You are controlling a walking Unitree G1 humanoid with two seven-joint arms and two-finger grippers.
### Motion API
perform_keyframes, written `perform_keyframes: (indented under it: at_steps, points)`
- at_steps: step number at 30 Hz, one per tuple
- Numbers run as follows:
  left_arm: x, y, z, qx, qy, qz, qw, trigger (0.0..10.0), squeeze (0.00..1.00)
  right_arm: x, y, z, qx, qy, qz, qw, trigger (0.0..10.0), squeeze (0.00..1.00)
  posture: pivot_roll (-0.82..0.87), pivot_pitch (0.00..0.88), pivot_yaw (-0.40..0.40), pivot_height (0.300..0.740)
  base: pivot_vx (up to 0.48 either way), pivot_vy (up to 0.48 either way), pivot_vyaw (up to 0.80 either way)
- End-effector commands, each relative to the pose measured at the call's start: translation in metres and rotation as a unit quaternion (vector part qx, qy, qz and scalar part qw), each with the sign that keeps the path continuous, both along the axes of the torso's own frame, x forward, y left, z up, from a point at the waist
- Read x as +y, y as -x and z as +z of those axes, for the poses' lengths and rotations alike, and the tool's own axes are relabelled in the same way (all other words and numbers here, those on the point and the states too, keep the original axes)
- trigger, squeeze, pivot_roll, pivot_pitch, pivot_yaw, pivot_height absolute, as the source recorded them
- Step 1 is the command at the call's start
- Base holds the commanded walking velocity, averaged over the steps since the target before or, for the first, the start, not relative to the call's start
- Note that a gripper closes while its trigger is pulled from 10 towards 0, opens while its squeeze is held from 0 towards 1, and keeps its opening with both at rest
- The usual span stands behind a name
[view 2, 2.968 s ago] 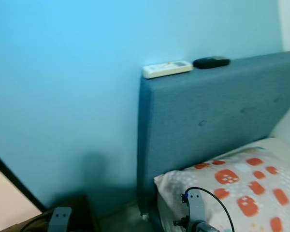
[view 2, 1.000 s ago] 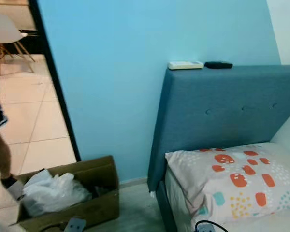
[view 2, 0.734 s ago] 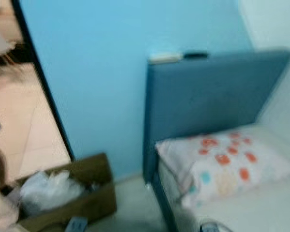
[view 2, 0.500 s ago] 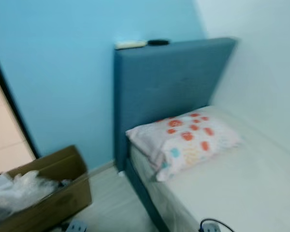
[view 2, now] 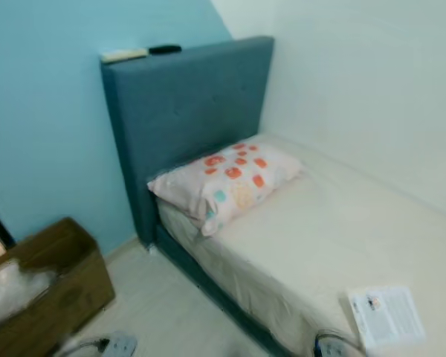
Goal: Clean up the room
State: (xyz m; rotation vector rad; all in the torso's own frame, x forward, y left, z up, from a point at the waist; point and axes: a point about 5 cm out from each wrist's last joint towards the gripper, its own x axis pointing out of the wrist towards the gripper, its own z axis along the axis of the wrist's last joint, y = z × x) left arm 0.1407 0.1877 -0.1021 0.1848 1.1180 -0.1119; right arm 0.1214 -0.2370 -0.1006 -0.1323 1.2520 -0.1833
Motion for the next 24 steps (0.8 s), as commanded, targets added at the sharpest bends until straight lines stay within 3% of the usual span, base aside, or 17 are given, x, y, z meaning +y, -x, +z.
perform_keyframes:
  at_steps: [1,6,7,15,16,24]
  points:
    - [0.000,0.002,-0.001,0.006,-0.002,-0.004,1.000,10.0,0.00,-0.002,-0.010,0.004,-0.014,0.006,-0.002,1.000,10.0,0.00,0.09,0.000,-0.101,0.740,-0.322,0.000,0.00]
    - [-0.001,0.001,0.000,0.003,0.001,-0.002,1.000,10.0,0.00,-0.004,-0.016,0.006,-0.041,0.013,-0.024,0.999,10.0,0.00,0.10,0.000,-0.099,0.740,-0.064,0.000,0.00]
    - [-0.001,0.001,0.000,0.002,0.002,-0.001,1.000,10.0,0.00,-0.004,-0.017,0.007,-0.046,0.011,-0.031,0.998,10.0,0.62,0.10,0.000,-0.099,0.740,0.000,0.000,0.00]
    - [-0.001,0.001,0.000,0.002,0.002,-0.001,1.000,10.0,0.00,-0.004,-0.017,0.007,-0.046,0.011,-0.031,0.998,10.0,0.62,0.10,0.000,-0.099,0.740,0.000,0.000,0.00]
    - [-0.001,0.000,0.000,0.001,0.002,-0.001,1.000,10.0,0.00,-0.004,-0.019,0.007,-0.049,0.009,-0.032,0.998,10.0,1.00,0.10,0.000,-0.098,0.740,0.000,0.000,0.00]
    - [-0.005,-0.004,0.001,-0.006,0.010,-0.003,1.000,10.0,0.00,-0.006,-0.022,0.009,-0.048,0.023,-0.019,0.998,10.0,1.00,0.10,0.000,-0.094,0.740,0.000,0.000,0.00]
